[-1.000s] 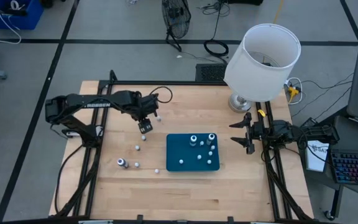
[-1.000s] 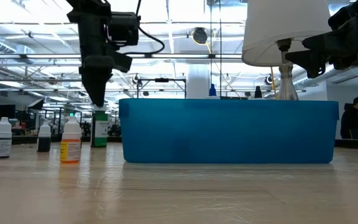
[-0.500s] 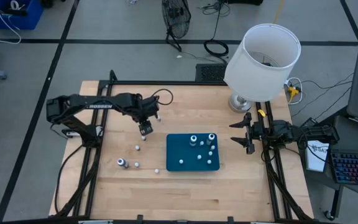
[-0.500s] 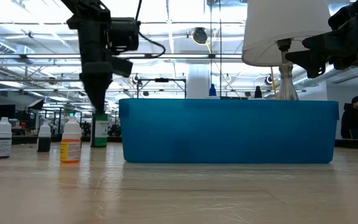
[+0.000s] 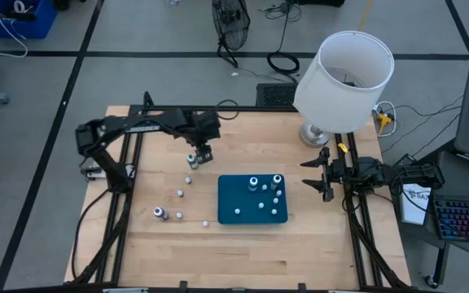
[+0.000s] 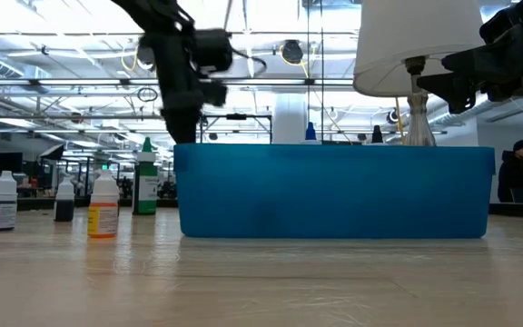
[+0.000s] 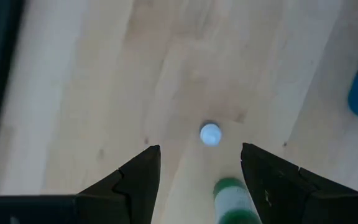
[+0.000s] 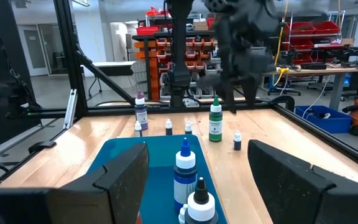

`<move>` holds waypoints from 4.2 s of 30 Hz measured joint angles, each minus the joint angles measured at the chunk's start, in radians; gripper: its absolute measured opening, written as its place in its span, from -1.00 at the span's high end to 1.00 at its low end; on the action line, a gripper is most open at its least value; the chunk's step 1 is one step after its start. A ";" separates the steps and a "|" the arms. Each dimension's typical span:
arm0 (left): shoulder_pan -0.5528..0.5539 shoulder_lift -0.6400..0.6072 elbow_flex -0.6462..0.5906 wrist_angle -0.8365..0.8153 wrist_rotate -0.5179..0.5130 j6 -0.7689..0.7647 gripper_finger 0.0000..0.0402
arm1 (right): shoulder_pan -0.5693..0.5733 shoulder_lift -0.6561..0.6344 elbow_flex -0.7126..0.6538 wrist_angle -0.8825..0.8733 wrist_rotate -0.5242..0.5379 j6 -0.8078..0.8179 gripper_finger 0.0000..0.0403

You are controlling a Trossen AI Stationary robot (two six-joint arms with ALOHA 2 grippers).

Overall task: Pick & Place food coloring
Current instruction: Put the small black food coloring bottle into the blue bin

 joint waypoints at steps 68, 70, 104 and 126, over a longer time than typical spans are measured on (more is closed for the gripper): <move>-0.010 0.217 0.012 0.028 0.007 0.034 0.65 | 0.000 0.000 0.000 0.003 0.000 0.000 -0.31; -0.010 0.217 0.012 0.027 0.011 0.022 0.64 | 0.000 0.000 0.000 0.003 0.000 0.000 -0.31; -0.009 0.217 -0.024 0.056 0.048 0.046 0.10 | 0.000 0.000 0.000 0.003 0.000 0.000 -0.31; -0.009 0.215 -0.020 0.040 0.047 0.072 0.65 | 0.000 0.000 0.000 0.003 -0.001 0.000 -0.31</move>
